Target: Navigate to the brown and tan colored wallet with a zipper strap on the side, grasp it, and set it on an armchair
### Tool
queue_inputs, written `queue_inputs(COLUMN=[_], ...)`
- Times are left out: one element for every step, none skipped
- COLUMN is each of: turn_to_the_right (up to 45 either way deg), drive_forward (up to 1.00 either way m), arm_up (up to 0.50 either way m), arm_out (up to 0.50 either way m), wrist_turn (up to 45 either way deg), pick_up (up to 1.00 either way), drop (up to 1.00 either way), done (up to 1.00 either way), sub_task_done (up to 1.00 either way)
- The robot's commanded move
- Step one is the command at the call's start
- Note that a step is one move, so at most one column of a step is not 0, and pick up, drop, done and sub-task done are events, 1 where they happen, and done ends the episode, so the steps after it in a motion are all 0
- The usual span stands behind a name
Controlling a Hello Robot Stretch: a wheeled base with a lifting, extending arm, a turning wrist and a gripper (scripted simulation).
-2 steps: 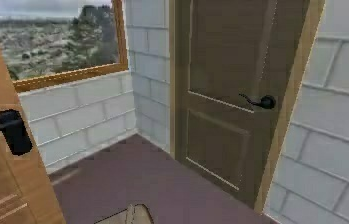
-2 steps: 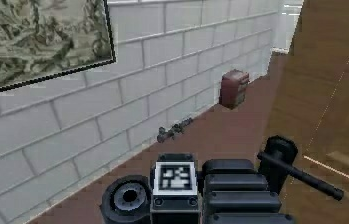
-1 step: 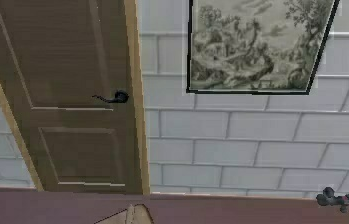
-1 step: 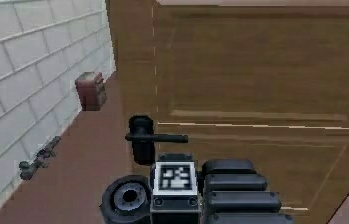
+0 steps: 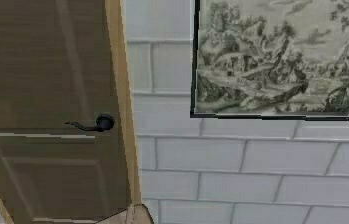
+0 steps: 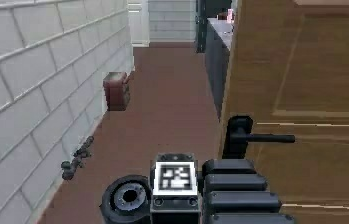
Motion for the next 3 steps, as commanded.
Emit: queue_inputs(turn_to_the_right=[42.0, 0.0, 21.0], drive_forward=[0.00, 0.05, 0.00], arm_up=[0.00, 0.00, 0.00], arm_out=[0.00, 0.00, 0.00], wrist_turn=[0.0, 0.0, 0.0], pick_up=[0.00, 0.00, 0.00], drop=[0.00, 0.00, 0.00], done=[0.00, 0.00, 0.00], sub_task_done=[0.00, 0.00, 0.00])
